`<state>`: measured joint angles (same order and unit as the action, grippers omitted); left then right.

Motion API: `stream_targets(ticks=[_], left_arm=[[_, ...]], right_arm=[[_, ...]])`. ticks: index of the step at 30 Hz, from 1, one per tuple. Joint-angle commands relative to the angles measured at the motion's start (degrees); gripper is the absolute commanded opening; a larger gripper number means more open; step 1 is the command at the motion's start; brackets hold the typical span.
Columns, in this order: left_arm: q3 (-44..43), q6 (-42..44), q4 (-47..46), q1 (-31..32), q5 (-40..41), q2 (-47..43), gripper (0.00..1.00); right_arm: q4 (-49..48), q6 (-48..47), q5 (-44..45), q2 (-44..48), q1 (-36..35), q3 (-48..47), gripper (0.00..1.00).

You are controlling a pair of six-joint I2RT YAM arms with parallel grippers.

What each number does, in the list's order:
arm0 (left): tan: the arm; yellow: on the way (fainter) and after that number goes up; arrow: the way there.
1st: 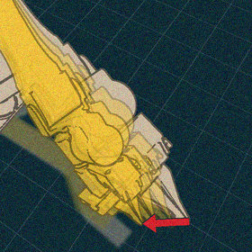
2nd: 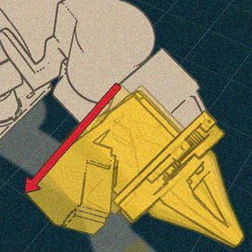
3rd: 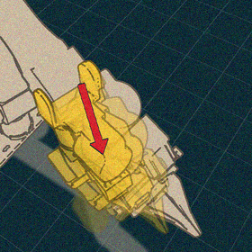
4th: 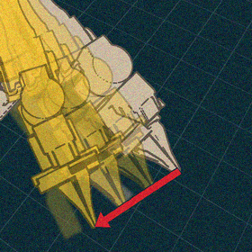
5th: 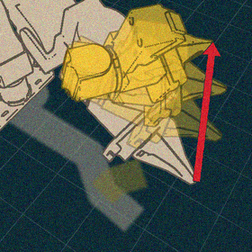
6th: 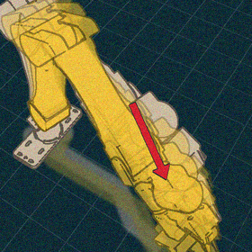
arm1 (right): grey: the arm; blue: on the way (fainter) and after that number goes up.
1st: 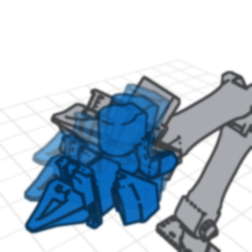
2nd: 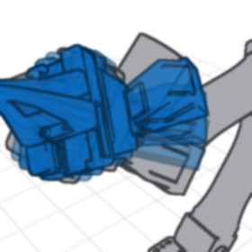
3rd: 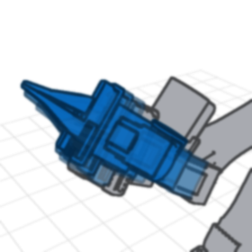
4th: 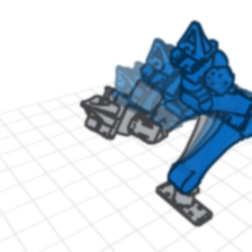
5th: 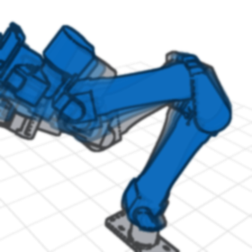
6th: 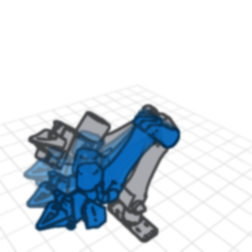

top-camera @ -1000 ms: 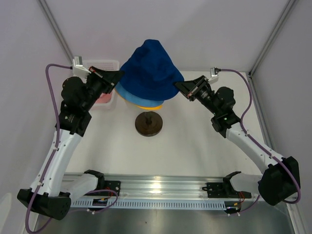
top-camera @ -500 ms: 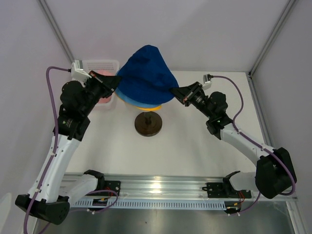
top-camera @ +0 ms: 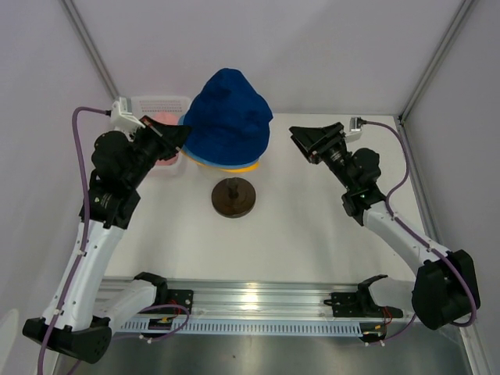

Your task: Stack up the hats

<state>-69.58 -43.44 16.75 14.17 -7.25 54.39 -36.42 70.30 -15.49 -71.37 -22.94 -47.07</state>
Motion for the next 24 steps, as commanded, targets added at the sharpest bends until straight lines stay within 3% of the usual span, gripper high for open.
stream_targets(ticks=[1,13,24], left_arm=[[-2.13,2.57,3.11,-0.29,-1.28,0.80,0.01],[-3.89,2.83,2.58,-0.37,-0.58,2.82,0.01],[-13.12,5.73,3.81,-3.71,-6.99,14.15,0.01]], right_arm=[[-2.15,0.00,6.25,2.21,0.53,-2.32,0.60],[-9.36,4.84,7.05,-13.70,-2.64,-7.86,0.61],[-27.20,13.46,13.89,-19.16,-4.74,-4.70,0.60]])
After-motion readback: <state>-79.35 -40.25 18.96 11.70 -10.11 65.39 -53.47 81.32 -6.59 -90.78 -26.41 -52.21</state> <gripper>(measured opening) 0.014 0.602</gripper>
